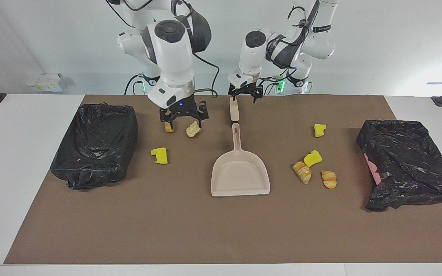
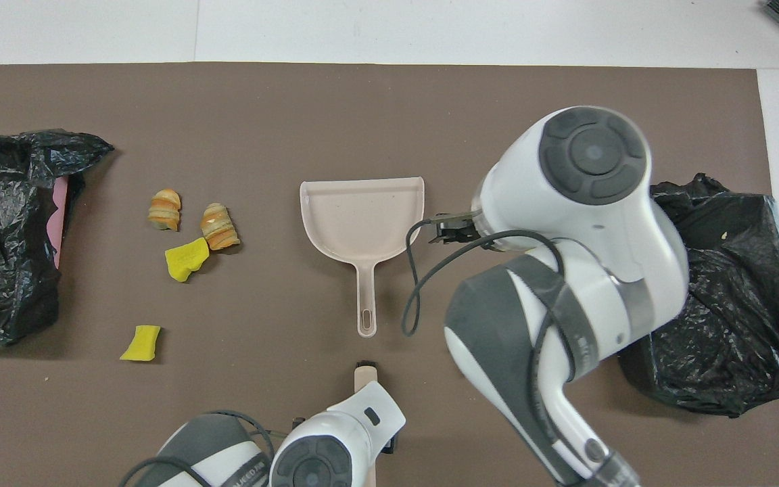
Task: Sweep and dump trash in bin
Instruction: 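Grasp the dustpan with the right gripper while the left gripper reaches the brush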
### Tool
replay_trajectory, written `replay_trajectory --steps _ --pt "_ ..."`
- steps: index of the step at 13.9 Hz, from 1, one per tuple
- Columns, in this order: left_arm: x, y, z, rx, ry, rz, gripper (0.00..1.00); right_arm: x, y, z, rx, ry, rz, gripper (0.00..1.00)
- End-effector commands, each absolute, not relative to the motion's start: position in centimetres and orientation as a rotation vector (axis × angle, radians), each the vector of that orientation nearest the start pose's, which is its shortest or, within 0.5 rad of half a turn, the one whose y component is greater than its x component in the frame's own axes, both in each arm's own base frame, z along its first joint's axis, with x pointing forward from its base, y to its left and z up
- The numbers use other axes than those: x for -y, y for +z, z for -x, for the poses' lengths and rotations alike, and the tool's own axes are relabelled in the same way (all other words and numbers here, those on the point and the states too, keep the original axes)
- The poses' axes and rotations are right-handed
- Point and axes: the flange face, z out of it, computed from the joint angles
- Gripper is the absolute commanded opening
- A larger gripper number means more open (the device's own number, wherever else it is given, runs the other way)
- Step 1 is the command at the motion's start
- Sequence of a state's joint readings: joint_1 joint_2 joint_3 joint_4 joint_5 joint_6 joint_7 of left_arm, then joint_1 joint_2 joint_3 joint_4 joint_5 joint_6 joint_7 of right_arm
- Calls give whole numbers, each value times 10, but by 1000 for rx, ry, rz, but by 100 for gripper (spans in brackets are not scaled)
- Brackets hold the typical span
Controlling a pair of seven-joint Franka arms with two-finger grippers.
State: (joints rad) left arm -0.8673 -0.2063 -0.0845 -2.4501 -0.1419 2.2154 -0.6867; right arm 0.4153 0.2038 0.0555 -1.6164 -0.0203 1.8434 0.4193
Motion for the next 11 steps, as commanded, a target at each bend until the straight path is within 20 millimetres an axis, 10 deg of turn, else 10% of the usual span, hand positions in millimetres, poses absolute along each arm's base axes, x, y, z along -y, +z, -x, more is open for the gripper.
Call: replay_trajectory --steps 1,7,8,10,11 --pt "372 356 -219 -263 97 3199 100 -318 476 -546 113 -37 3125 100" --pt "381 345 -185 -304 104 3186 100 -399 413 -519 99 -37 3111 100" --pt "380 343 -183 -291 114 3177 83 -408 403 -515 96 -45 3106 100" --pt "384 345 -174 -275 117 3177 13 -419 384 -510 101 -56 3097 100" --pt "382 344 -172 -274 122 3171 0 -422 377 -507 105 -63 3093 100"
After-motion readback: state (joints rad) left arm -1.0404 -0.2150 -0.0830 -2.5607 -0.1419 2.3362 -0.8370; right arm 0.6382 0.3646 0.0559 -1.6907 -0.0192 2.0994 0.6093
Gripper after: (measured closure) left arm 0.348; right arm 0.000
